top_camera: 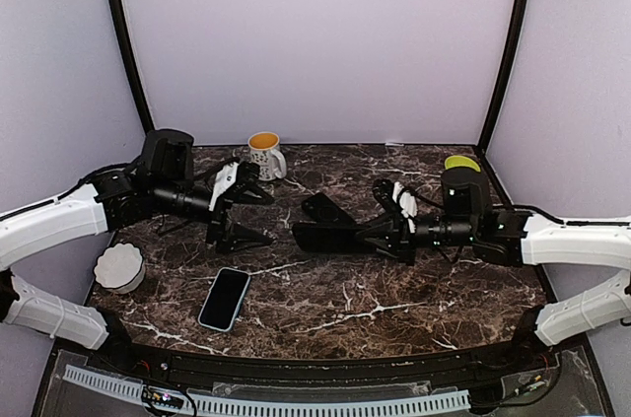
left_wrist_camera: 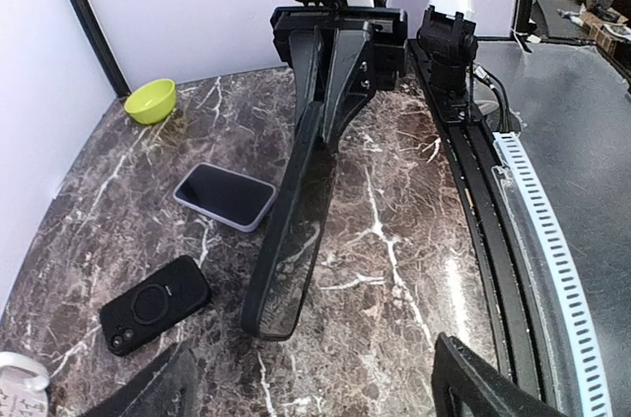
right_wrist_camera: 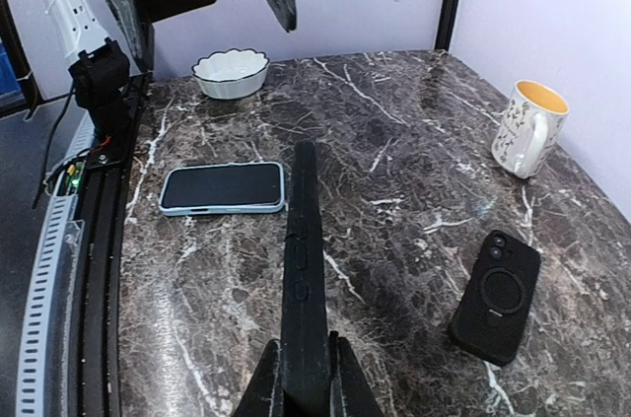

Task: Take the phone out of the phone case
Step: Pass from the left arm to the right, then remove the top left corner of the phone from the phone case.

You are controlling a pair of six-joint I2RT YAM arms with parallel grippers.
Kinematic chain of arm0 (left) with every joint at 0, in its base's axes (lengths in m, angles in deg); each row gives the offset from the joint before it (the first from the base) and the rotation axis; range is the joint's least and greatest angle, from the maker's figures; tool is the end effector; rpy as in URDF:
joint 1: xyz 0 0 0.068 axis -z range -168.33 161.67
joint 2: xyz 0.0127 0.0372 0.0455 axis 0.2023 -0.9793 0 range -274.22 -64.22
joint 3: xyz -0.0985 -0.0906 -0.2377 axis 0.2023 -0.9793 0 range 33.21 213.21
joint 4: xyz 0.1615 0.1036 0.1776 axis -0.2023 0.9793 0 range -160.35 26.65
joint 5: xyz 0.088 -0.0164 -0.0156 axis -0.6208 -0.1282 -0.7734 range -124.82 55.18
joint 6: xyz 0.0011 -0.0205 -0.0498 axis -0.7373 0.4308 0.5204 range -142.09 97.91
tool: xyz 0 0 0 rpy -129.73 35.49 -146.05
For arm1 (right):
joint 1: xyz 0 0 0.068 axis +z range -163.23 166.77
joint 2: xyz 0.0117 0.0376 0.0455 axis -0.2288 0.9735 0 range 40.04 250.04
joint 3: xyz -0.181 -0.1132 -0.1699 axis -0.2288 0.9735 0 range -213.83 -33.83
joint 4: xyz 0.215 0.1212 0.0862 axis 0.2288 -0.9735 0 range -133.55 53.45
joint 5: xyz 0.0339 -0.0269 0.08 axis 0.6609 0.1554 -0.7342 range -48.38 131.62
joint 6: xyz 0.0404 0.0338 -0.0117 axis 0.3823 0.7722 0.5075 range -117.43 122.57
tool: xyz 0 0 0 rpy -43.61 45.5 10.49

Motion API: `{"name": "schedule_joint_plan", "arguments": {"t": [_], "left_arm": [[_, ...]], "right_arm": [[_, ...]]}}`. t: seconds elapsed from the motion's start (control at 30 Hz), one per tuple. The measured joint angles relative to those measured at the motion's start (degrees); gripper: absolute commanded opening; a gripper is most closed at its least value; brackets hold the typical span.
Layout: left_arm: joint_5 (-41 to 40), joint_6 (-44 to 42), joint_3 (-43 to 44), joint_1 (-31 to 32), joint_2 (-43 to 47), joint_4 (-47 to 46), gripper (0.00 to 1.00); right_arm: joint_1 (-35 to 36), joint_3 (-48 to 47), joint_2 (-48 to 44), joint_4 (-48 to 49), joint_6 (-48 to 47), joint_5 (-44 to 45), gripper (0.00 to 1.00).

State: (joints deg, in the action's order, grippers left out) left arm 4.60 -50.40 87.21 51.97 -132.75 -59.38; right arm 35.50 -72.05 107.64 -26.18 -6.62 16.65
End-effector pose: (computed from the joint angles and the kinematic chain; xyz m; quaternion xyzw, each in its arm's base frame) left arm 0.1891 -0.1900 0.3120 0.5974 0.5562 -0.3361 0.4699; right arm 0.1620 0.2074 0.2551 -0.4947 0.6347 0.3574 0.4739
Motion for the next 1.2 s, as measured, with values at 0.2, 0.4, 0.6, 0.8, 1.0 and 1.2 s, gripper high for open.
{"name": "schedule_joint_plan", "arguments": {"t": [0.2,0.4,0.6,0.8,1.0,1.2], "left_arm": [[-0.9,-6.36,-3.17,0.0,3.91,-2.32,0.84],[-0.85,-14.14,-6.88,0.0,4.81,-2.36,0.78],[-0.42,-18.4,-8.63,0.0,4.81,-3.26,0.69],[-0.44,-20.74,-12.09,0.0,4.83,-6.62,0.65],[-0.48,-21.14,-12.87,0.0,5.46,-8.74,0.61],[0.55,-22.56,-13.64,0.0,6.32,-9.64,0.5]], "right_arm": [[0.66,1.18,1.07,3.23,-2.4,4.76,0.0],[1.2,-0.48,5.68,3.58,0.17,7.48,0.0],[1.27,0.15,5.22,8.31,1.7,6.75,0.0],[4.63,0.17,3.26,6.32,-3.82,10.38,0.0],[8.92,3.13,-2.86,5.86,-17.09,10.29,0.0],[8.83,3.61,-3.48,2.62,-27.65,6.32,0.0]]}}
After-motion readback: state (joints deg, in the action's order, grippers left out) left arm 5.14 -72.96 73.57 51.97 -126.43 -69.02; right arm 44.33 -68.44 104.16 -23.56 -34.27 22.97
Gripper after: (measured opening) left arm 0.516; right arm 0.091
